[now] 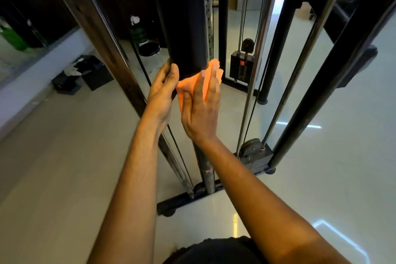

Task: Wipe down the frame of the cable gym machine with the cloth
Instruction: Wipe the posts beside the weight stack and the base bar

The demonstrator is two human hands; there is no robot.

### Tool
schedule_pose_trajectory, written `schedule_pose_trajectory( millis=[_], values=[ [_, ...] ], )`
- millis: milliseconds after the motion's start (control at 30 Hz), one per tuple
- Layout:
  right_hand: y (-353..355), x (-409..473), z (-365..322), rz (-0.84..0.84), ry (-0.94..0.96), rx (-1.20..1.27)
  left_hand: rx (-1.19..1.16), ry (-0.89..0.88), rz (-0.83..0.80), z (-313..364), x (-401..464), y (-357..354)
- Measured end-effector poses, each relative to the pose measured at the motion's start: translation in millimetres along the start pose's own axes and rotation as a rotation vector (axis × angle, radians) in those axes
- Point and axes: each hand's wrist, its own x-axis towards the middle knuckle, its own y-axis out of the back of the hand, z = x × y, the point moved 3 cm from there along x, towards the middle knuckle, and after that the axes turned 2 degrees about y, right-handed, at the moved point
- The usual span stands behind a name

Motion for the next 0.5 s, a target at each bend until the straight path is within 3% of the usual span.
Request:
schedule_pose_trajectory(
  millis=[133, 300, 400, 500],
  values=[
    [-6, -37, 32, -0.101, 0.079, -0.088, 0.035, -0.007, 0.020, -8, 0, -2],
    [-9, -101, 79, -0.305, -0.003, -0.107, 0.038, 0.024, 0.022, -28, -8, -4],
    [-6, -90, 73, -0.298, 0.020, -0.058, 0.040, 0.046, 0.036, -34, -13, -6],
    [-9, -51, 54, -0.179, 0.062, -0.016, 0.041, 0.069, 0.063, -38, -14, -4]
  ],
)
